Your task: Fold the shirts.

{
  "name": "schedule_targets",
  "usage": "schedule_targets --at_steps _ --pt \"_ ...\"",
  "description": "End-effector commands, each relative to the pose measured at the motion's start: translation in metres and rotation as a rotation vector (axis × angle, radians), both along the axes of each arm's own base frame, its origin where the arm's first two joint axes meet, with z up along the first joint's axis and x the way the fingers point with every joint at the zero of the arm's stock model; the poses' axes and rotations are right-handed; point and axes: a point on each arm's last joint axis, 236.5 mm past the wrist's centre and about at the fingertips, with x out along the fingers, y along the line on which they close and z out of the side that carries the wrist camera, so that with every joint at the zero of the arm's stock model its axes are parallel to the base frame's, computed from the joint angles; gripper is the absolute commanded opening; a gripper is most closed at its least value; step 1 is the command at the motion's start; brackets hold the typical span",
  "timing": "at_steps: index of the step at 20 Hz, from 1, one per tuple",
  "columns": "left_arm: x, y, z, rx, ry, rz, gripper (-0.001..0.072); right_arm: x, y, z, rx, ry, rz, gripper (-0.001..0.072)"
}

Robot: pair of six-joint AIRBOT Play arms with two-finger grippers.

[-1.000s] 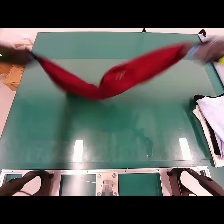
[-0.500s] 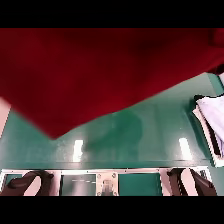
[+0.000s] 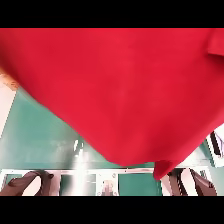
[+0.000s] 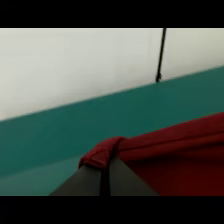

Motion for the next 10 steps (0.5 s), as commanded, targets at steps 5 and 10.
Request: schedule_targets --at_steps 5,10 --pt "0.169 -0.038 -0.258 -0.147 0.418 -0.046 0.0028 0.169 -0.021 -0.3 0.073 0.47 -0.043 0.0015" --pt "0.226 -0.046 -0.315 -0.278 0.427 0.036 0.0028 0.254 -0.01 -0.391 0.192 0.615 0.03 0.0015"
